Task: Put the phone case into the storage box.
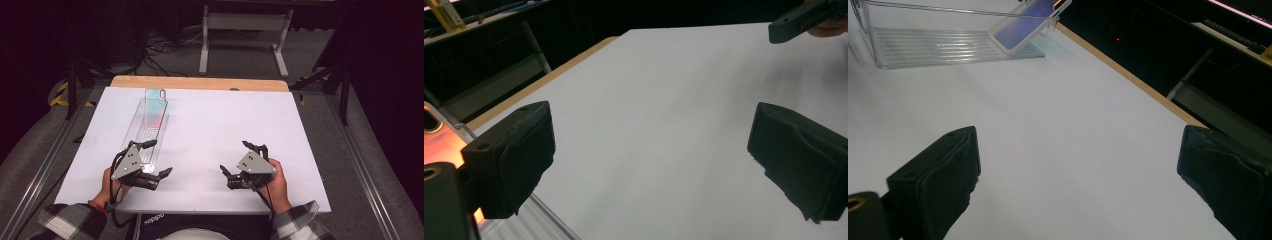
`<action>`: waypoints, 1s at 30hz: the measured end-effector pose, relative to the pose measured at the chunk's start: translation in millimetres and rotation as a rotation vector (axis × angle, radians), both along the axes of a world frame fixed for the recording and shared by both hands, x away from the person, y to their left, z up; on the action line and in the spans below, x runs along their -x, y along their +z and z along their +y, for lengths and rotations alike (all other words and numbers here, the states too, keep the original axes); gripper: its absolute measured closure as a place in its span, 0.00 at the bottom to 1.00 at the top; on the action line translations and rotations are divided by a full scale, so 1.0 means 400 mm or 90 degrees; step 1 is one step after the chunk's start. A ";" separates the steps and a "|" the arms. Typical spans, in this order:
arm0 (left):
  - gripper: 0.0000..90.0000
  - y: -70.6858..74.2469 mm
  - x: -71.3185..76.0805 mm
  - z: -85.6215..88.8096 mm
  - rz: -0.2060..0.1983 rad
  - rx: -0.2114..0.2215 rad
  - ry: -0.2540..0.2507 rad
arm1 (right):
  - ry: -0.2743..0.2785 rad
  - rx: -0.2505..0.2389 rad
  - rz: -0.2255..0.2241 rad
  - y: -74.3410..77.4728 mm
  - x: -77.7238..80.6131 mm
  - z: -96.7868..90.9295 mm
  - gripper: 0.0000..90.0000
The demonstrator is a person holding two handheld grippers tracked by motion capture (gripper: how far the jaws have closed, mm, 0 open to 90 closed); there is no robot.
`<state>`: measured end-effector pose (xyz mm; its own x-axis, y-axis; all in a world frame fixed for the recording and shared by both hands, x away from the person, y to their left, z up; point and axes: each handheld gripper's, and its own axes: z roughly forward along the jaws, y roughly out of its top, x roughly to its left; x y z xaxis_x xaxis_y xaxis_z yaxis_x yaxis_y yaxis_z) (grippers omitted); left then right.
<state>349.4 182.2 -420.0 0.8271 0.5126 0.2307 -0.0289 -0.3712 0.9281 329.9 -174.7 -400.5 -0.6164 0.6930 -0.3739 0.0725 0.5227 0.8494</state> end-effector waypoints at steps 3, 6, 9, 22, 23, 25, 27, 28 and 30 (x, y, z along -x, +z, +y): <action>0.06 -0.002 0.003 0.008 0.001 0.003 0.004 | 0.002 -0.001 0.000 -0.002 0.002 0.000 0.04; 0.06 -0.006 0.006 0.016 0.009 0.007 0.009 | 0.002 0.001 0.004 -0.005 0.003 0.000 0.04; 0.06 -0.010 0.008 0.019 0.016 0.008 0.009 | 0.004 0.002 0.005 -0.010 0.005 0.000 0.04; 0.06 -0.031 0.018 0.051 0.036 0.006 0.035 | 0.003 -0.003 -0.001 -0.022 0.017 -0.022 0.04; 0.06 -0.031 0.018 0.051 0.036 0.006 0.035 | 0.004 -0.001 0.000 -0.024 0.017 -0.024 0.04; 0.06 -0.031 0.020 0.054 0.034 0.008 0.040 | 0.007 -0.001 0.000 -0.027 0.018 -0.029 0.04; 0.06 -0.028 0.020 0.057 0.031 0.011 0.040 | 0.006 -0.002 0.001 -0.032 0.019 -0.035 0.04; 0.06 -0.028 0.021 0.057 0.032 0.013 0.039 | 0.007 -0.003 0.002 -0.034 0.018 -0.040 0.04; 0.06 -0.029 0.021 0.058 0.034 0.016 0.045 | 0.007 -0.012 0.006 -0.039 0.018 -0.051 0.04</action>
